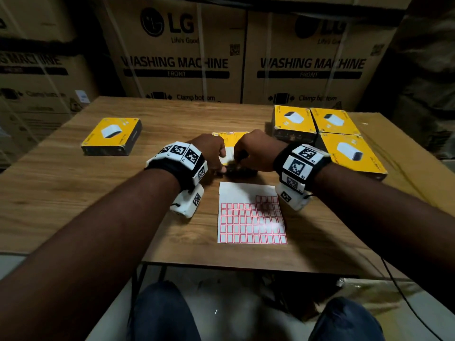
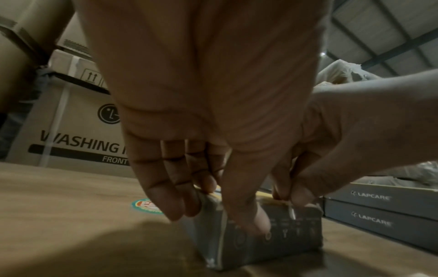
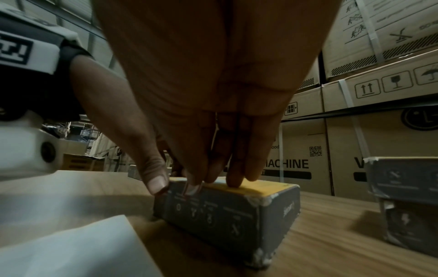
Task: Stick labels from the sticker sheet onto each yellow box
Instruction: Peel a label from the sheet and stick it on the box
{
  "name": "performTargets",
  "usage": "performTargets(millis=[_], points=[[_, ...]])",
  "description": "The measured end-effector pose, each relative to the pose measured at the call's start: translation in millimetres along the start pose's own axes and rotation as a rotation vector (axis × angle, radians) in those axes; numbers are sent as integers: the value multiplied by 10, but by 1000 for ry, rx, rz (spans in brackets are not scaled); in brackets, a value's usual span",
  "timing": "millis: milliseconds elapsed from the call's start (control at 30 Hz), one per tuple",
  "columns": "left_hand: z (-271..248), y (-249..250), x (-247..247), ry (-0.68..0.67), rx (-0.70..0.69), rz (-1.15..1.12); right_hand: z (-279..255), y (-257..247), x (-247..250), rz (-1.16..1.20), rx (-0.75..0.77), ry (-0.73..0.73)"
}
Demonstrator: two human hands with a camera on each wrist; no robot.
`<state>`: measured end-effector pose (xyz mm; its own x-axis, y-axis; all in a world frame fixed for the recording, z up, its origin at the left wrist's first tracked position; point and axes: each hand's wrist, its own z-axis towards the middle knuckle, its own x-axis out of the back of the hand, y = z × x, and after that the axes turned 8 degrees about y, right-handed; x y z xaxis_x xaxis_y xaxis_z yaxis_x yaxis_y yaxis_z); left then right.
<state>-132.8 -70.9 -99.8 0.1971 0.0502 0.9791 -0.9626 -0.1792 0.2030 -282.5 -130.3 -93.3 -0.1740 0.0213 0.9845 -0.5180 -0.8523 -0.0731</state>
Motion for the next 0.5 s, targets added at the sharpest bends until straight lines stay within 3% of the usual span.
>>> performTargets(millis=[500], points=[[-1,18,13,-12,-23,20,60,-55,-53,-80,-30,-21]])
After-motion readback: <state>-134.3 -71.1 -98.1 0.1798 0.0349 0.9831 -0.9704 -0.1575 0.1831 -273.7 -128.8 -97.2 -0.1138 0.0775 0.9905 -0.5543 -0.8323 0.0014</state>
